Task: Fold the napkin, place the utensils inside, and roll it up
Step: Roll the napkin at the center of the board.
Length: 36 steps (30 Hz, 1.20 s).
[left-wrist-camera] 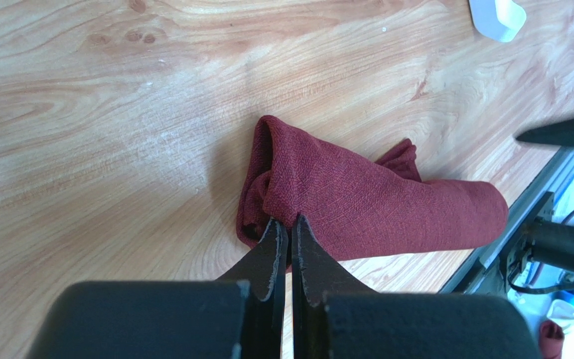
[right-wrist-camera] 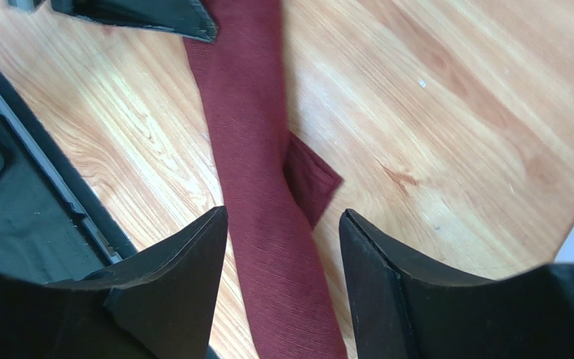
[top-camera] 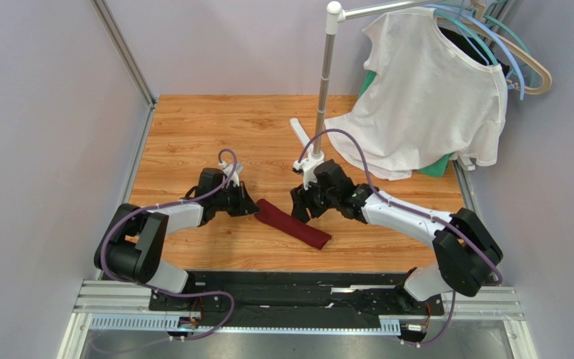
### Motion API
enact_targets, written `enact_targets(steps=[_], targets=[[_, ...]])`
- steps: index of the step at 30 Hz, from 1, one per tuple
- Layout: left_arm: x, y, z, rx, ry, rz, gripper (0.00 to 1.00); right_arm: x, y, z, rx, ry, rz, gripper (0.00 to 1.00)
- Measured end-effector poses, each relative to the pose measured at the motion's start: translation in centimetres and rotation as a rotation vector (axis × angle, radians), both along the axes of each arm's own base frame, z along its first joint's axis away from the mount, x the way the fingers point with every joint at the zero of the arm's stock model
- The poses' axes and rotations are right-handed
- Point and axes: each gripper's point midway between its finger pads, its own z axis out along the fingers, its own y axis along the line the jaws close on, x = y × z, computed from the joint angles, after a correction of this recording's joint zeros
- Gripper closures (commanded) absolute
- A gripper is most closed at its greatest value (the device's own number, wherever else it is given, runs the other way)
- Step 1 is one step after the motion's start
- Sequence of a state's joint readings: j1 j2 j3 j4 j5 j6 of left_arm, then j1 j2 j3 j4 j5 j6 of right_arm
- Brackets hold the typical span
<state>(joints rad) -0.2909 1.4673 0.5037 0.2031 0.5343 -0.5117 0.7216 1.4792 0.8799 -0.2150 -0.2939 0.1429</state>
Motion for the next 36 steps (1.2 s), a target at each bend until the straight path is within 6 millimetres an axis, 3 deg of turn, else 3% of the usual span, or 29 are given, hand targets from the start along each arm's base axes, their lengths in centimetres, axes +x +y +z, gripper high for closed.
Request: enact_targets(steps=[4,10,17,31,33,36], targets=[[0.1,-0.1,0.0,0.004,0.026,0.004,1.00,-1.8,1.9,0.8,-0.088,-0.169,0.052,0.39],[0.2,-0.1,-0.1,0.012,0.060,0.006,1.00,-4.0,3.6,-0.2,-0.240,-0.365,0.126,0.39],[0.1,-0.2,-0.3,0.009,0.080,0.006,1.00,-4.4,3.2,-3.6,-0.434,-0.467,0.172,0.39],[0.0,-0.2,-0.3,0.007,0.088,0.008,1.00,-3.5,2.4,-5.2,-0.523,-0.526,0.155,0.42],[0.1,-0.2,-0.2,0.008,0.089,0.008,1.00,-3.7,2.3,-5.5,-0.522,-0.527,0.159,0.45],[0.1,-0.2,-0.2,0.009,0.093,0.008,1.00,-3.8,2.3,-5.8,-0.520,-0.522,0.168,0.58]])
